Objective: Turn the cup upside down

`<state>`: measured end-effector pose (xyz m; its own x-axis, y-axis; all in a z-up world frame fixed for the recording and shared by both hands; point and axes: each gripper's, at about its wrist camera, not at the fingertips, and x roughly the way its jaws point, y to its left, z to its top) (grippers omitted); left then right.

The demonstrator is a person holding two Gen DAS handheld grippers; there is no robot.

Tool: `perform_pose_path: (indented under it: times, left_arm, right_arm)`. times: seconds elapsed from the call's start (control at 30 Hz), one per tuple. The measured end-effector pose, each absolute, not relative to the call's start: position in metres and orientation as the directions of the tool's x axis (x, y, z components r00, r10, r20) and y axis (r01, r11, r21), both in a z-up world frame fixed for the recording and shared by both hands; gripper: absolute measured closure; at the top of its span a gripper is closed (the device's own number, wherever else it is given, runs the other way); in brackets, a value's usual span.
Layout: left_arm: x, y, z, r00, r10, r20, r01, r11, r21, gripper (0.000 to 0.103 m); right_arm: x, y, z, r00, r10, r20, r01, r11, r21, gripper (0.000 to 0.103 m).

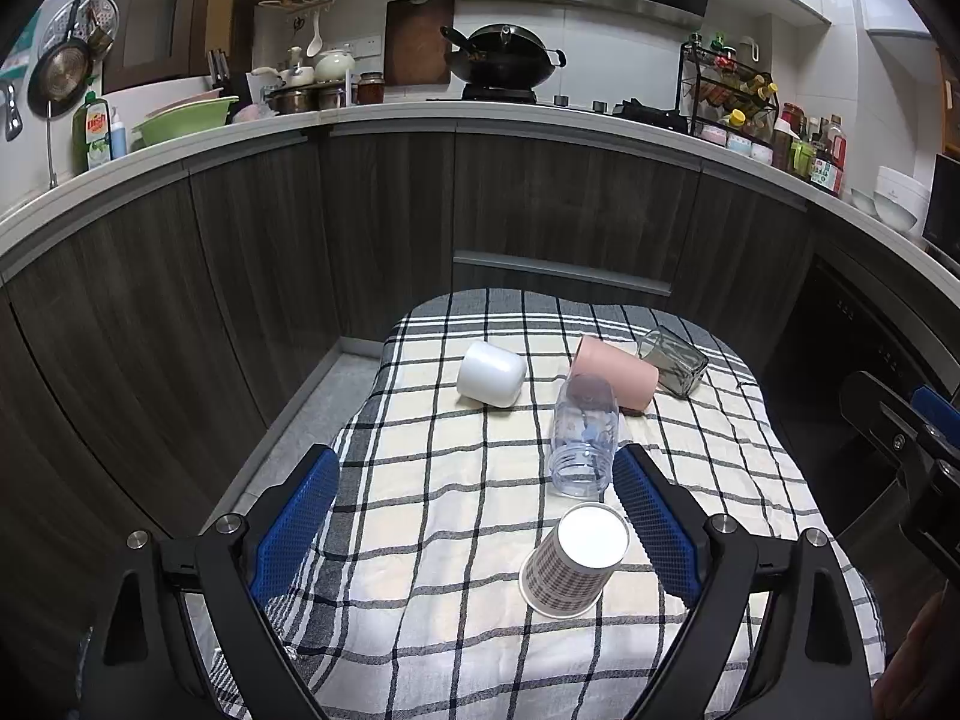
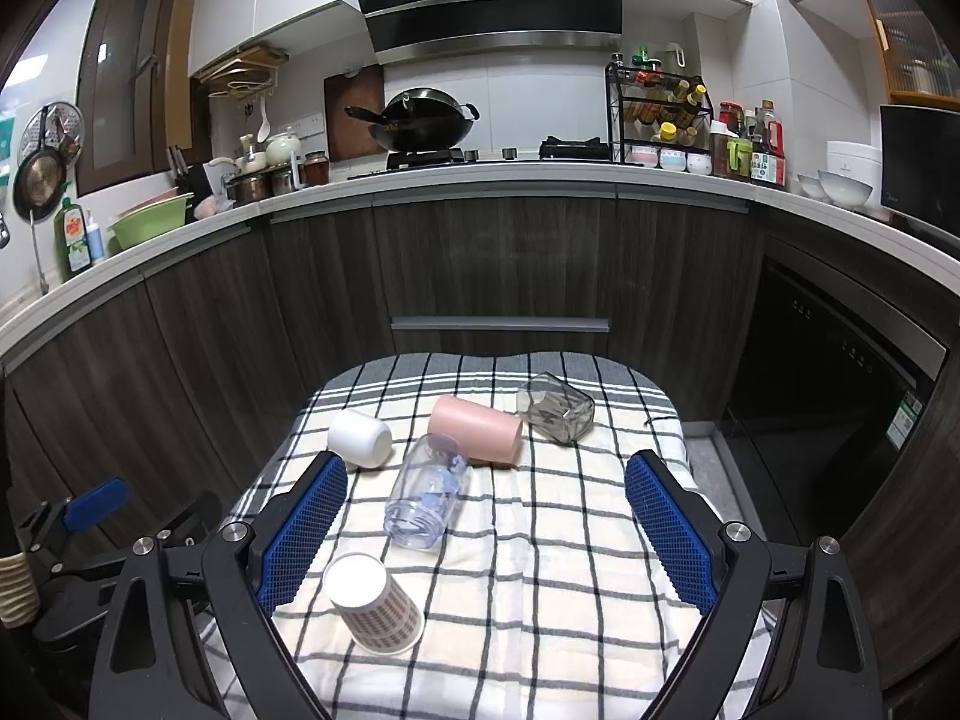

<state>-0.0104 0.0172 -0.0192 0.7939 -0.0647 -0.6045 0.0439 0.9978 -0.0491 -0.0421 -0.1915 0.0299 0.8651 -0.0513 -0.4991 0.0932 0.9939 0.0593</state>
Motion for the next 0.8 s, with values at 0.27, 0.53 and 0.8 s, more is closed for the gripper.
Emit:
perform_pose_path:
  times: [0.27,0.53,0.8]
  left_arm:
    - [-0.0100,0.0170,-0.0199,0.790,-0.064,-0.609,0.046,0.998,-0.045,0.009]
    - [-0.0101,0.0141,-0.0212,0.787,-0.062,-0.614,0.049,0.998,-0.038,0.009]
    - [-0.0095,0.0131,-0.0211,0.787,-0.061,-0.614,0.051,0.998,-0.034,0.009]
  right_arm:
    - [-0.0423,-0.1914,0.0298,0.863,-0.051,-0.502,0.094,0.994,0.062,0.009]
    - [-0.0418,-0.1920,0.0285,0.861,-0.050,-0.506,0.094,0.994,0.062,0.009]
    - [-0.0415,-0.1923,0.0286,0.861,-0.050,-0.505,0.094,0.994,0.062,0.009]
